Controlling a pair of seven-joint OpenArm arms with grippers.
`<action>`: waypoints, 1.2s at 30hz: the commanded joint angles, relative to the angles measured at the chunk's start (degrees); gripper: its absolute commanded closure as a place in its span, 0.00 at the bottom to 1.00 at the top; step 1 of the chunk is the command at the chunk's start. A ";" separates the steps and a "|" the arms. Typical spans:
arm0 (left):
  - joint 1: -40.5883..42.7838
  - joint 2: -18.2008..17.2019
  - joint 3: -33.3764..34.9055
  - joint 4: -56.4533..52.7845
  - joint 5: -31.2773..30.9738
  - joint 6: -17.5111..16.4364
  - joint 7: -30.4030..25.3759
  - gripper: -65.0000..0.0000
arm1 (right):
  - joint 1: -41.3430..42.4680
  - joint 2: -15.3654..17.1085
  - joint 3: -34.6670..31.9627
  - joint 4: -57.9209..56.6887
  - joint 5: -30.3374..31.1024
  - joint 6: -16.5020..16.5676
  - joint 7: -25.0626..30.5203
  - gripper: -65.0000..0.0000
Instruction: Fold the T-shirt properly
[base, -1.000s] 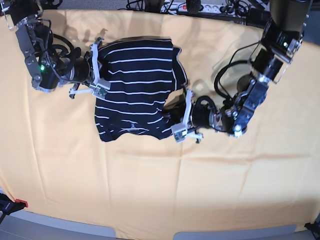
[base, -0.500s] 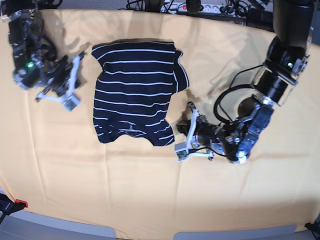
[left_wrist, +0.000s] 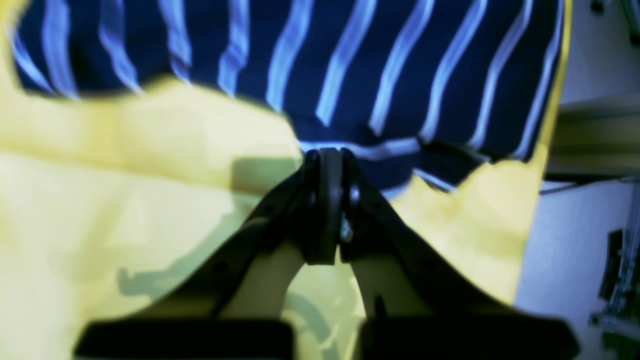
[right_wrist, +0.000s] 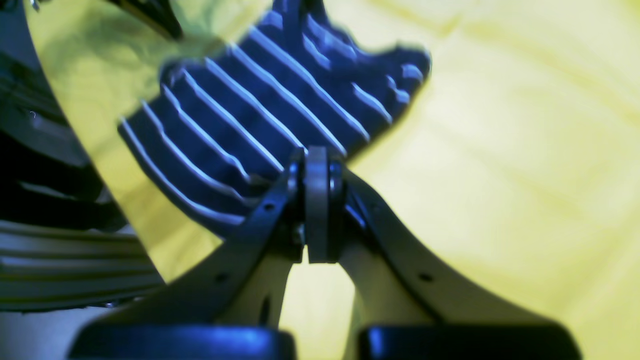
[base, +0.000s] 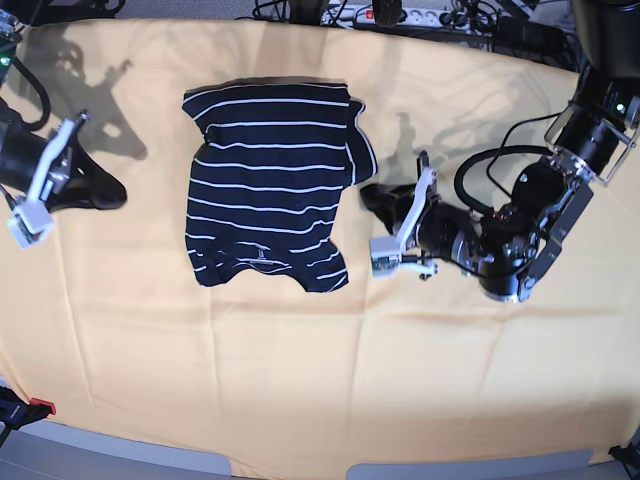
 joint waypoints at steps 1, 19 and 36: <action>-0.50 -0.70 -0.96 2.51 -2.47 -0.32 -0.74 1.00 | -0.26 1.31 1.73 1.07 1.06 0.30 1.19 1.00; 31.82 -17.18 -34.84 26.64 -11.87 -0.32 4.70 1.00 | -27.45 1.36 15.19 16.70 1.06 0.30 1.19 1.00; 75.17 -19.78 -74.73 42.62 -19.33 2.05 9.50 1.00 | -54.97 -4.76 22.16 18.05 1.06 0.30 1.19 1.00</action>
